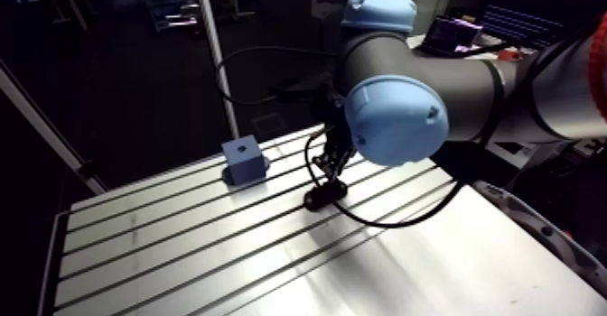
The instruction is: Pick up the M10 bolt and insert it into the hex recess until seated.
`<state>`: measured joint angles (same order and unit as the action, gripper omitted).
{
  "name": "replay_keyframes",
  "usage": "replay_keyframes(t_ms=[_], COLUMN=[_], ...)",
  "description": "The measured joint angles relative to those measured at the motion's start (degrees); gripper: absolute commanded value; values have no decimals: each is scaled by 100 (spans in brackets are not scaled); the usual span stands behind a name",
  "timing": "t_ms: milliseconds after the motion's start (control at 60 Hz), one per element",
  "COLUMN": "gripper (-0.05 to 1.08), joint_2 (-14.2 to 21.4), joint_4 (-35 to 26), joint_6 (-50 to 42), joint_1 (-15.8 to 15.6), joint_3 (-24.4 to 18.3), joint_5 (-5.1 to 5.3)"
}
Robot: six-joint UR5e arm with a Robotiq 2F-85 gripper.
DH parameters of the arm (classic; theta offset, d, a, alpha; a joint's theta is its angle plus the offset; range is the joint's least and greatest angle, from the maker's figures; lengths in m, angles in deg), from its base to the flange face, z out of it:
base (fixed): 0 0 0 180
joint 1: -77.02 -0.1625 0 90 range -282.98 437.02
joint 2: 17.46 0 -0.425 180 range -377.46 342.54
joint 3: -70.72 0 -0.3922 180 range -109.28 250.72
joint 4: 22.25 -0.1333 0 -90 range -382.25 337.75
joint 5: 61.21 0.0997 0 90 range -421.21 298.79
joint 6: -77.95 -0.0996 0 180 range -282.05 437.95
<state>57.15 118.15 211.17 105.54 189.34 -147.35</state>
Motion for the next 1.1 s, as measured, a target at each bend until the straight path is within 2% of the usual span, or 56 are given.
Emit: replay_keyframes(t_ms=[367, 767, 900, 1100], gripper=[76, 77, 78, 78], joint_2=[225, 592, 670, 622], joint_4=[-188, -1733, -2334, -3186], joint_6=[-96, -399, -423, -454], joint_1=[-5, -243, -381, -669], joint_3=[-200, -985, -1320, -1935], joint_5=[33, 49, -3, -192])
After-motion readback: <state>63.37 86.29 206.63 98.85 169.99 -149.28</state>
